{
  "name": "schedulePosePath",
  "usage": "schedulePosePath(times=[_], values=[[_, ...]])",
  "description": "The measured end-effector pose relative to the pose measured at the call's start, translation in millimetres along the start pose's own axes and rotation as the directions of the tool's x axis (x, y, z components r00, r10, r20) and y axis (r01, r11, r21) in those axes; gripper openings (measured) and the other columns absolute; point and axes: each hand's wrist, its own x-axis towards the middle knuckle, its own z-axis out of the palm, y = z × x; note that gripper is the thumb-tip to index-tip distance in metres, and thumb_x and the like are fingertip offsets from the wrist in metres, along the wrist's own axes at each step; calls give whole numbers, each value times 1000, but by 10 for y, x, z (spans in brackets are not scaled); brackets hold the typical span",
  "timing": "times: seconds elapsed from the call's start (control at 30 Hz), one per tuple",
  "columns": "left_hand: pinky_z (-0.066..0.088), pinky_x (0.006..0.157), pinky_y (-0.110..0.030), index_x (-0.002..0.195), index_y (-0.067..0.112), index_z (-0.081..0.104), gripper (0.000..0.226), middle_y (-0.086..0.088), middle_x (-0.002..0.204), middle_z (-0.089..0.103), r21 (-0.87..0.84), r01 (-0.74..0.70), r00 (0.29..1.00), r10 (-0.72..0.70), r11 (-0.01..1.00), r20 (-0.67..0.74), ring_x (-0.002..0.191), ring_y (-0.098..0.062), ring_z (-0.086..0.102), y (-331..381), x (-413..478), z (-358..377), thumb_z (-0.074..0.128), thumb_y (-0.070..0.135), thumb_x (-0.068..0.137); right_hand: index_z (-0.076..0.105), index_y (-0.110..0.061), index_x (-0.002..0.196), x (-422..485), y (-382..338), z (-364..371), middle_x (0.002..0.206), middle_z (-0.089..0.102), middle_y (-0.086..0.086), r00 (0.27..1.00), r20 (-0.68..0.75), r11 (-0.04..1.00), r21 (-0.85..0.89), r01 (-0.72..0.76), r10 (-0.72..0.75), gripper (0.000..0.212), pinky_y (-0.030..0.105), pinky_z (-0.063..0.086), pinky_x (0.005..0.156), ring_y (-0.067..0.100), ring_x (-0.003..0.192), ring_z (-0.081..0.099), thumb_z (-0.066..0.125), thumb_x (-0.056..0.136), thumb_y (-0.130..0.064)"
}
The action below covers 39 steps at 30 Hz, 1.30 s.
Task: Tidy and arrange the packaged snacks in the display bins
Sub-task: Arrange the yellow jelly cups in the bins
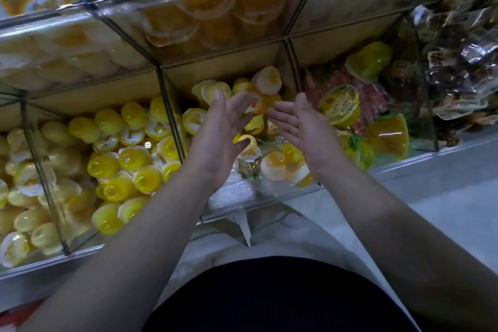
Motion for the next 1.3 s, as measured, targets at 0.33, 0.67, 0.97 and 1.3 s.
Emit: schedulePosePath(times=[0.33,0.67,0.97,1.3], values=[[26,108,-51,139,25,48,64,10,139,54,0,165,986,-165,986,-29,130,-12,46,-369,236,-8,9,57,100,64,-19,112,190,275,-127,106,66,-8,990,56,953,-283,-108,128,30,20,46,88,8,103,61,42,103,-37],[20,114,-60,116,30,59,60,8,128,61,-55,299,950,-303,953,-80,129,-21,47,-682,372,45,12,62,98,56,-10,125,262,433,-56,123,60,9,927,337,252,-923,291,164,50,36,48,90,28,116,56,72,80,-27],[15,117,-43,147,17,38,73,1,152,40,-36,318,946,-320,947,-49,142,-24,33,-655,417,17,3,59,99,29,-6,146,333,490,142,140,42,10,908,356,-129,-912,389,222,69,36,43,95,27,131,42,64,90,-28],[30,110,-52,136,22,49,60,3,142,50,-125,303,952,-307,945,-10,126,-22,48,-524,364,-71,19,59,99,65,-24,97,411,88,-68,90,64,3,949,219,814,-578,-62,228,16,33,51,73,18,84,61,50,94,-21]])
